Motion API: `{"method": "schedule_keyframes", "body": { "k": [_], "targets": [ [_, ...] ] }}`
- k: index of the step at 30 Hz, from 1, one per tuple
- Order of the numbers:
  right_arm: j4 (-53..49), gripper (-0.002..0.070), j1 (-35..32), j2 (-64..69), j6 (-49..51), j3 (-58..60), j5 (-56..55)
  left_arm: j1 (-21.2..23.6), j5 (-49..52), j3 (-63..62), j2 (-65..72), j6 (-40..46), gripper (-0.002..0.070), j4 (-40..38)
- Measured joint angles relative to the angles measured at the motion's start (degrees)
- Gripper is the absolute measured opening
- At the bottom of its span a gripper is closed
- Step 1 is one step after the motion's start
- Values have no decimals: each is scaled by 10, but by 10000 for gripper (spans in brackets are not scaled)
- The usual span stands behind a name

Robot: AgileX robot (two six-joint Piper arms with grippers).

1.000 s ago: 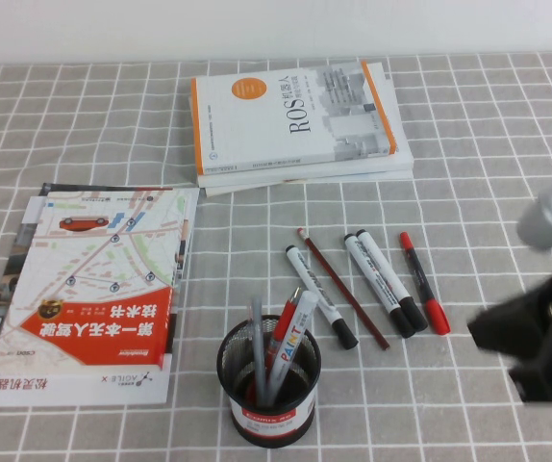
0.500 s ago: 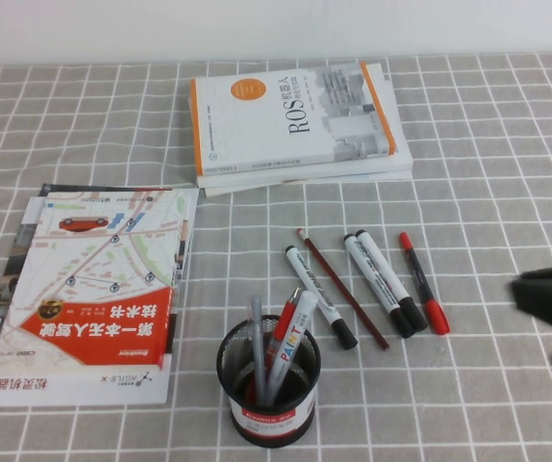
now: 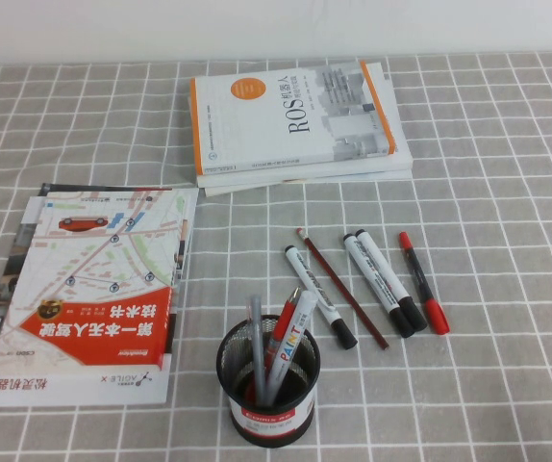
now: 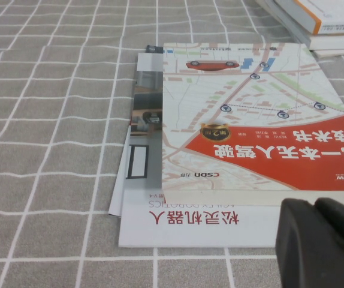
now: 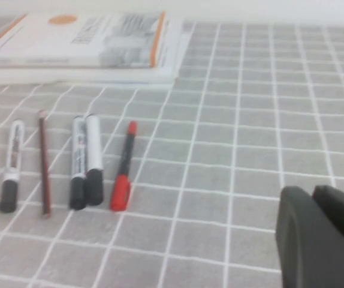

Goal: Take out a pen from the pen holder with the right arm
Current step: 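Take a marker out of the pen holder and lay it on the table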

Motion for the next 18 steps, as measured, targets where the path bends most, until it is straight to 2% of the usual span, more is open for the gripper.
{"method": "schedule_keyframes", "body": {
  "k": [6, 18],
  "targets": [
    [1, -12, -19, -84, 0, 20, -4, 0, 0, 0, 0, 0, -3, 0],
    [-3, -12, -36, -91, 0, 20, 90, 0, 0, 0, 0, 0, -3, 0]
  ]
}}
